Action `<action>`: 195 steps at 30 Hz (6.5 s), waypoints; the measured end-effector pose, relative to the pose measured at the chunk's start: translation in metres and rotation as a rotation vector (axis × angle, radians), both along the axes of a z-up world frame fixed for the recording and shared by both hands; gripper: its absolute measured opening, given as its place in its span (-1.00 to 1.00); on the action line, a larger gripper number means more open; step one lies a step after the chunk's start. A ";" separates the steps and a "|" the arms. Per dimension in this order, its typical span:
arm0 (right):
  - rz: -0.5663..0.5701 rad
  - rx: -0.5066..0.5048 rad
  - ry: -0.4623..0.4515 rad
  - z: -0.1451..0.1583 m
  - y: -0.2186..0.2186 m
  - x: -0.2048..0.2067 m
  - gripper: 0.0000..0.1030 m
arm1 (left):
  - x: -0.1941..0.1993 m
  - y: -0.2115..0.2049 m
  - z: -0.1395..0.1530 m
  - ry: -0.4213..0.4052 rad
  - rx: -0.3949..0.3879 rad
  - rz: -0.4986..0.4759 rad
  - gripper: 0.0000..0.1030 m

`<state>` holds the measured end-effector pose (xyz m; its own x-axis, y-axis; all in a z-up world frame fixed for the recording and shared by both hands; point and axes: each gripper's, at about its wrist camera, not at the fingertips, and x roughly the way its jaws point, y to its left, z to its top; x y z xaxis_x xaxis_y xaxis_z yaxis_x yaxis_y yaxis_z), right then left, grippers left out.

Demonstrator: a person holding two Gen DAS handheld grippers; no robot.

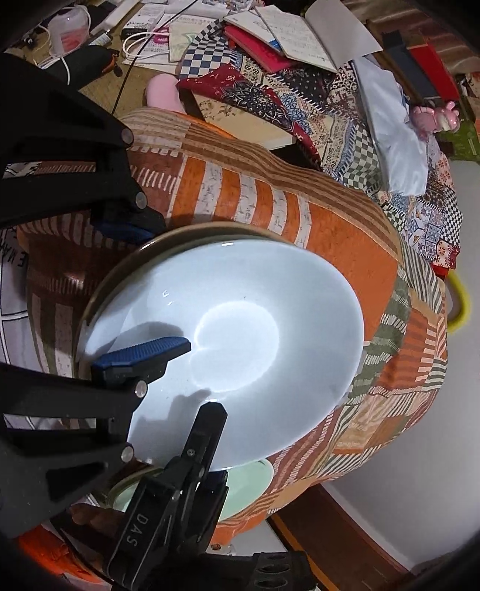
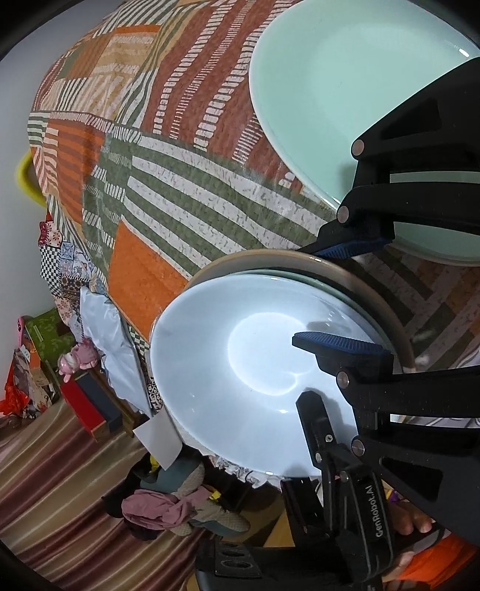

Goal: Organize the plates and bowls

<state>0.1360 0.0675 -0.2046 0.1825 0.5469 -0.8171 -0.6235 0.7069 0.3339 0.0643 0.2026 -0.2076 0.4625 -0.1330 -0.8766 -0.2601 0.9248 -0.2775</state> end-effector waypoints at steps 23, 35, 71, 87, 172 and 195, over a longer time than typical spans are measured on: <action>-0.072 0.048 -0.043 0.025 -0.027 -0.002 -0.32 | 0.002 -0.026 0.032 -0.050 0.067 0.025 -0.10; -0.137 0.084 -0.118 0.051 -0.066 -0.003 -0.32 | 0.009 -0.065 0.063 -0.117 0.081 -0.029 -0.10; -0.345 0.067 -0.101 0.044 -0.175 -0.002 -0.32 | 0.049 -0.173 0.055 -0.105 0.055 -0.237 -0.11; -0.346 0.082 -0.054 0.026 -0.182 0.005 -0.28 | 0.061 -0.171 0.033 -0.070 0.004 -0.246 -0.10; -0.467 0.210 -0.761 0.196 -0.218 -0.131 0.99 | -0.107 -0.182 0.226 -0.849 0.289 -0.110 1.00; -0.465 0.212 -0.753 0.193 -0.218 -0.129 0.99 | -0.104 -0.188 0.225 -0.850 0.289 -0.128 1.00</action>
<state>0.0067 -0.1504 -0.0111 0.8671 0.4099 -0.2831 -0.3965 0.9119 0.1060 -0.0396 0.0148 0.0170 0.9657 -0.0557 -0.2537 0.0359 0.9960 -0.0820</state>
